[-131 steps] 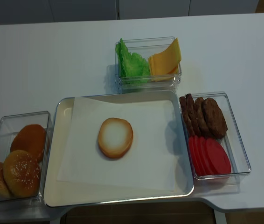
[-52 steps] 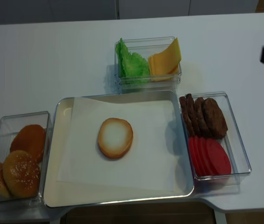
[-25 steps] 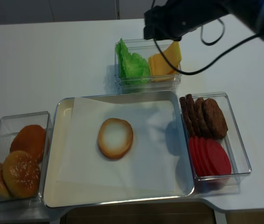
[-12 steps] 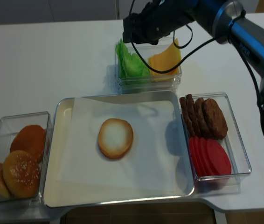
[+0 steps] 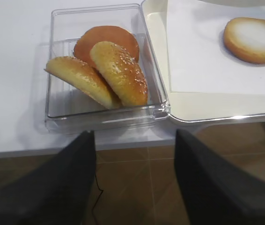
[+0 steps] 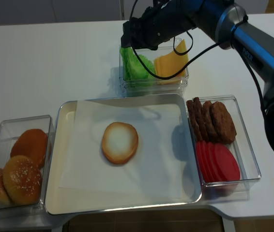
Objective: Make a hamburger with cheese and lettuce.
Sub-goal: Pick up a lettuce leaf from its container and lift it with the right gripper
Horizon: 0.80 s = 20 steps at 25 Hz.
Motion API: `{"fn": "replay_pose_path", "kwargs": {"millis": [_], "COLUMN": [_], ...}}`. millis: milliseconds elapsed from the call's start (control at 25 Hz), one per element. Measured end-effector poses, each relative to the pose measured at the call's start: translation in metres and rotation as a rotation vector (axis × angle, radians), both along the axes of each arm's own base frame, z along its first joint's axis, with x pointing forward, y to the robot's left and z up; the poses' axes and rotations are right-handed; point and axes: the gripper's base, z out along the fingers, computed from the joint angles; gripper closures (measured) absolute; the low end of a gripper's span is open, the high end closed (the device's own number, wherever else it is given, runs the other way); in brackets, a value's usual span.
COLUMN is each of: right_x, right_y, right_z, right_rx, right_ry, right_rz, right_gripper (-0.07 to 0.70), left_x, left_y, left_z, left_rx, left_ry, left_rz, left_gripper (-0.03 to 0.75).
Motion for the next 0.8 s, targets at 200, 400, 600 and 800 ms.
{"fn": "replay_pose_path", "kwargs": {"millis": [200,400,600,800], "right_x": [0.003,0.004,0.003,0.002], "right_y": [0.001,0.002,0.002,0.002], "right_z": [-0.013,-0.015,-0.015,-0.016], "right_rx": [-0.01,-0.015,-0.014,-0.016], "right_ry": [0.025,0.024,0.025,0.036], "right_rz": [0.001,0.006,0.007,0.019], "right_gripper": [0.257,0.291,0.387,0.478], "left_x": [0.0,0.0,0.0,0.0], "left_y": [0.0,0.0,0.0,0.0], "left_z": [0.0,0.0,0.0,0.0], "left_rx": [0.0,0.0,-0.001,-0.001], "left_ry": [0.0,0.0,0.0,0.0], "left_rz": [0.0,0.0,0.0,0.0], "left_gripper": [0.312,0.312,0.312,0.312]}}
